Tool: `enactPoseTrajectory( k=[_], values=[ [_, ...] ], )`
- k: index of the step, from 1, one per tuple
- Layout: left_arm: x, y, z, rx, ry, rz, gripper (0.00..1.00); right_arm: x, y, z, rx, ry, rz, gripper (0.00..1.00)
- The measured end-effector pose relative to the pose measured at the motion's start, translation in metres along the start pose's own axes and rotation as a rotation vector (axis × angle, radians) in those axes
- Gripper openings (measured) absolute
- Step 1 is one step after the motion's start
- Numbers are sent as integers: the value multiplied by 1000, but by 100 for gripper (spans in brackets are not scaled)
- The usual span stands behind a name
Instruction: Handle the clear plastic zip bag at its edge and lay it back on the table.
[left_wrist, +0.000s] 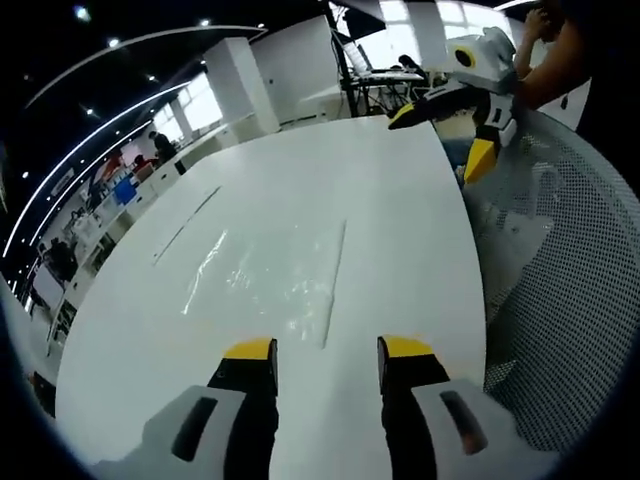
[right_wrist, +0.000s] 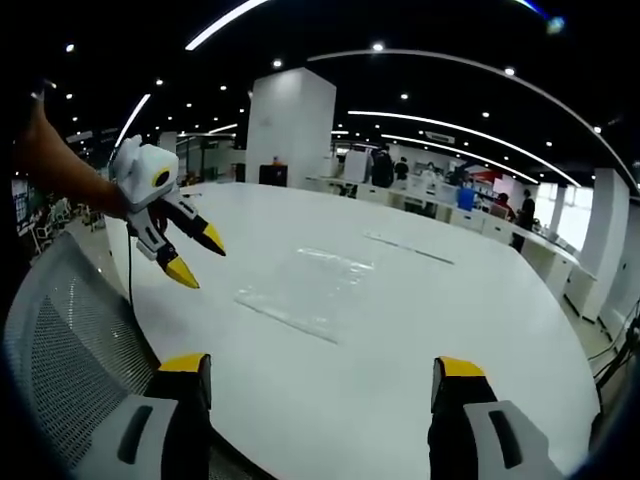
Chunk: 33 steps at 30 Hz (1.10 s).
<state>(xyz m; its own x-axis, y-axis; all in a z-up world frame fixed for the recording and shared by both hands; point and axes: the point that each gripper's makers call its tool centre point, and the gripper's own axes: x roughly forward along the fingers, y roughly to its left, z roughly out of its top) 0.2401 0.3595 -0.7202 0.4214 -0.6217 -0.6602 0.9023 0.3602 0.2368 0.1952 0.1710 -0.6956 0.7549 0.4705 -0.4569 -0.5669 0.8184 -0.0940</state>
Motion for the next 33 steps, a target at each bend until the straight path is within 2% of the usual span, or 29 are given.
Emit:
enactPoseTrajectory(
  k=[18, 23, 33],
  values=[
    [22, 3, 2, 12, 55, -49, 25, 0, 0, -1, -4, 5, -1, 91],
    [31, 8, 3, -13, 62, -53, 24, 0, 0, -1, -5, 9, 0, 91],
    [41, 10, -1, 7, 84, -63, 21, 0, -1, -3, -8, 17, -6, 91]
  ],
)
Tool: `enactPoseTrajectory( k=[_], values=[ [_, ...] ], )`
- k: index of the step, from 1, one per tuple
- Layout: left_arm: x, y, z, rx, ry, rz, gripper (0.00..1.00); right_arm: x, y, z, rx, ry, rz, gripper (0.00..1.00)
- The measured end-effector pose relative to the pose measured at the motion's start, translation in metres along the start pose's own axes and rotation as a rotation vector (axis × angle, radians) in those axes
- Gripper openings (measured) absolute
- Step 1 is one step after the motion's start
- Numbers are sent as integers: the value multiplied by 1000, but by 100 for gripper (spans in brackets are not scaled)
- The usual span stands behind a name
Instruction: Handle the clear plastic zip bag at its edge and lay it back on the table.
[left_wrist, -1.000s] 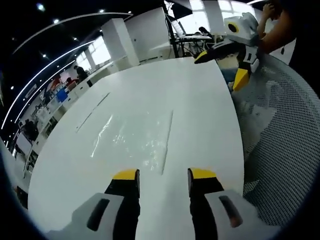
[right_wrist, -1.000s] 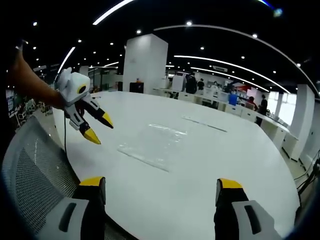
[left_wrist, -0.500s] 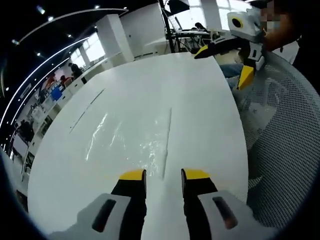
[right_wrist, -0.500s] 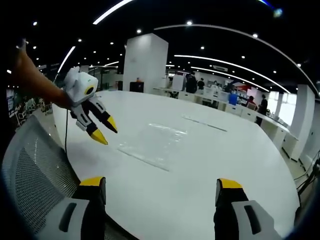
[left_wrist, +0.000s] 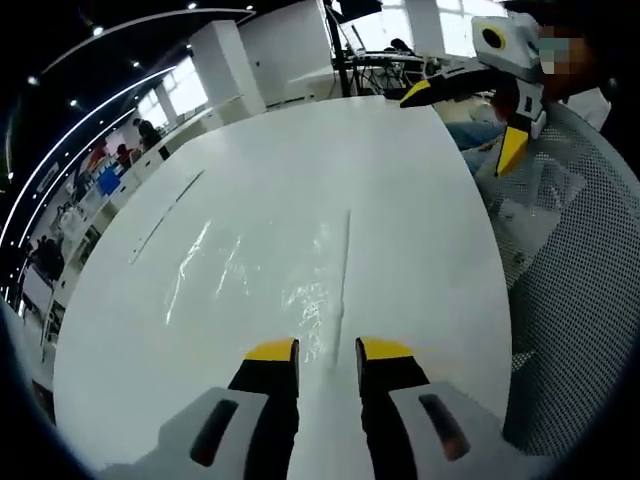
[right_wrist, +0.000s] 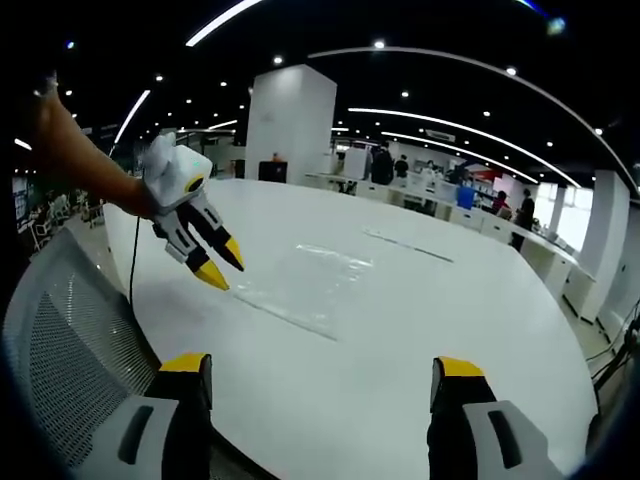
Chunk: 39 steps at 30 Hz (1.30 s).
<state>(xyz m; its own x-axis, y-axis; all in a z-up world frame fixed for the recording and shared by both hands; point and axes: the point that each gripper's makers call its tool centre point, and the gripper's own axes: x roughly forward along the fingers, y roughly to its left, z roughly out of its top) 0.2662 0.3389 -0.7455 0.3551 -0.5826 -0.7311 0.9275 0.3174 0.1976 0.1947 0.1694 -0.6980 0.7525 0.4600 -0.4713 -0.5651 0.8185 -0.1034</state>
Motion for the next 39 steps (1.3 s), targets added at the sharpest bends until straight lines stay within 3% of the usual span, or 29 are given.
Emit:
enactPoseTrajectory(
  k=[7, 29, 39],
  values=[
    [8, 0, -5, -30, 23, -10, 19, 0, 0, -1, -3, 7, 1, 90],
    [23, -2, -12, -14, 87, -64, 17, 0, -3, -3, 7, 11, -13, 89],
    [26, -1, -10, -40, 53, -90, 14, 0, -4, -3, 15, 13, -17, 88]
  ],
)
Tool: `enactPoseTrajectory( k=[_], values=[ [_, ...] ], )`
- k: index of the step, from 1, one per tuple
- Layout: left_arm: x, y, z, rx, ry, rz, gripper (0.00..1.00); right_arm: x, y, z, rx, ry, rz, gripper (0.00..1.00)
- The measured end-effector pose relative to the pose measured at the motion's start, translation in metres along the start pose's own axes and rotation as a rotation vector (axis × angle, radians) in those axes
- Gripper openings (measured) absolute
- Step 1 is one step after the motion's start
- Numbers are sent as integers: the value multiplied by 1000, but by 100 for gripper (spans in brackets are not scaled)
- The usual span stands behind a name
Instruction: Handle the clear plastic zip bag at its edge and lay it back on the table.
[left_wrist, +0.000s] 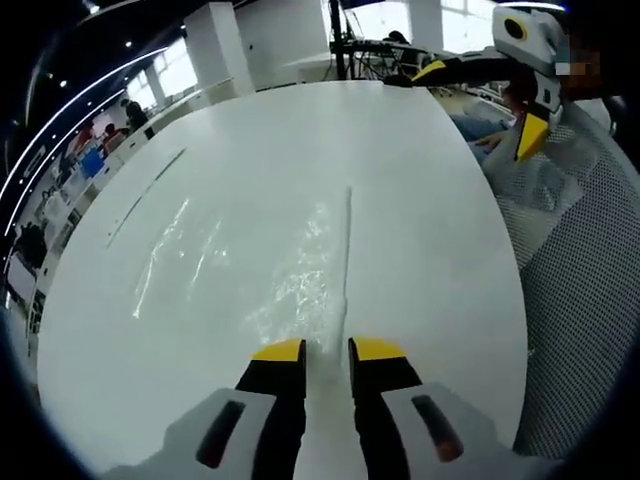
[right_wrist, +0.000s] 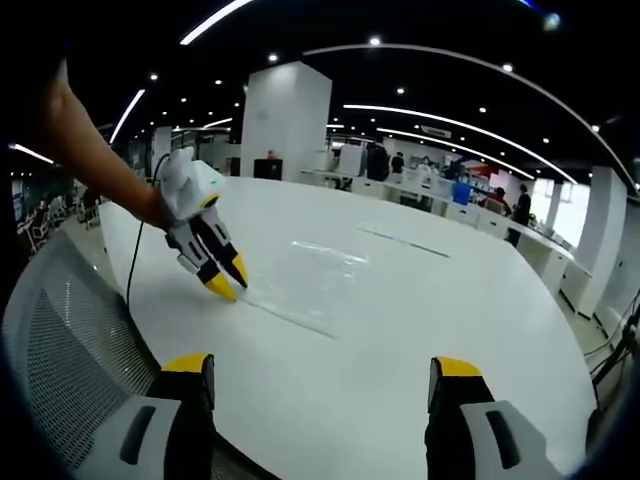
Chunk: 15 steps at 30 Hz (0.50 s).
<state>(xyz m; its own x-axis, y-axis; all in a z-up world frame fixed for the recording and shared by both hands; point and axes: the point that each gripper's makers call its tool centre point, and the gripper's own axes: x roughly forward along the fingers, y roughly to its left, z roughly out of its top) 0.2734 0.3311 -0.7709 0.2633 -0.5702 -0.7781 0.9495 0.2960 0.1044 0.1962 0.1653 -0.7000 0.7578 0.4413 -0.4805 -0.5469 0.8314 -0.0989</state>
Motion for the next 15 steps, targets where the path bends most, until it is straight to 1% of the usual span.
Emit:
enactPoseTrajectory(
  k=[2, 6, 8, 12, 15],
  values=[
    [-1, -3, 1, 4, -8, -19, 12, 0, 0, 0, -1, 1, 0, 88],
    [0, -9, 2, 42, -21, -42, 5, 0, 0, 0, -2, 1, -2, 88],
    [0, -9, 1, 52, -28, -42, 4, 0, 0, 0, -2, 3, -2, 88],
    [0, -8, -1, 35, -50, -43, 3, 0, 1, 0, -3, 6, 1, 88],
    [1, -10, 0, 39, -50, -47, 1, 0, 1, -1, -5, 9, 4, 87]
  ],
)
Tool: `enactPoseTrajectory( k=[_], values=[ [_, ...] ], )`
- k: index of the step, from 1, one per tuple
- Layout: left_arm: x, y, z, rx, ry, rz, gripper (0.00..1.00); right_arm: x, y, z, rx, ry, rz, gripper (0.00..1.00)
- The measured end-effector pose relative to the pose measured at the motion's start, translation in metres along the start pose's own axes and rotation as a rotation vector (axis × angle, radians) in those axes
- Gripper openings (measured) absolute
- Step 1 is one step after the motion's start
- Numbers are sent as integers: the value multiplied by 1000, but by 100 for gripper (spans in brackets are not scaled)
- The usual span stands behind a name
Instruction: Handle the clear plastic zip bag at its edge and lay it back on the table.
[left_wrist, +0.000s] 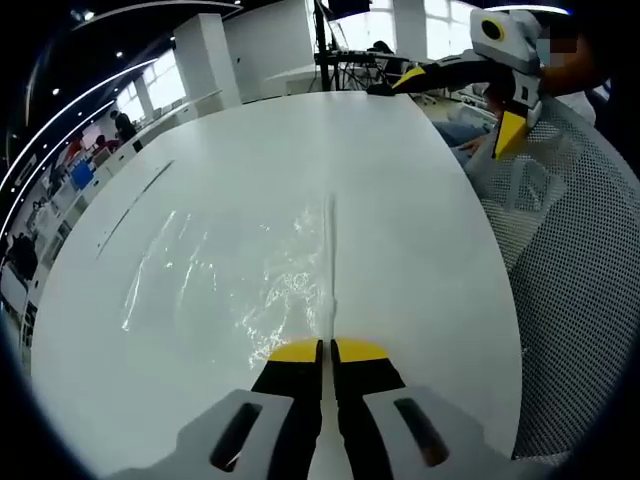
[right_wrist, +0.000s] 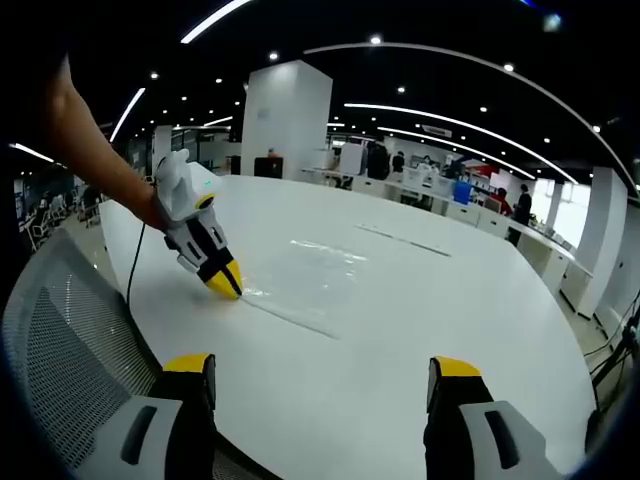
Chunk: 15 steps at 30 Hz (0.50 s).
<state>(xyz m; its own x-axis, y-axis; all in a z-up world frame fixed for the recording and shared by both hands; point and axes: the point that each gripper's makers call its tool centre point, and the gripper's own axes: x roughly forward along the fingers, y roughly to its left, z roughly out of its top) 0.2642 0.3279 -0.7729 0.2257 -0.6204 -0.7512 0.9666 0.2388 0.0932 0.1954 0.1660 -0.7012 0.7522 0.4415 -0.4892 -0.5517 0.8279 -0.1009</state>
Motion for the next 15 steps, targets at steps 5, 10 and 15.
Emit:
enactPoseTrajectory(
  k=[5, 10, 15],
  values=[
    [0, -1, 0, -10, 7, 3, 0, 0, 1, 0, -3, 4, 5, 87],
    [0, -1, 0, -30, 15, 9, 0, 1, 1, -2, -5, 6, 8, 87],
    [-1, -2, 1, -23, 29, 18, 0, 0, 1, -1, -5, 3, 6, 87]
  ],
)
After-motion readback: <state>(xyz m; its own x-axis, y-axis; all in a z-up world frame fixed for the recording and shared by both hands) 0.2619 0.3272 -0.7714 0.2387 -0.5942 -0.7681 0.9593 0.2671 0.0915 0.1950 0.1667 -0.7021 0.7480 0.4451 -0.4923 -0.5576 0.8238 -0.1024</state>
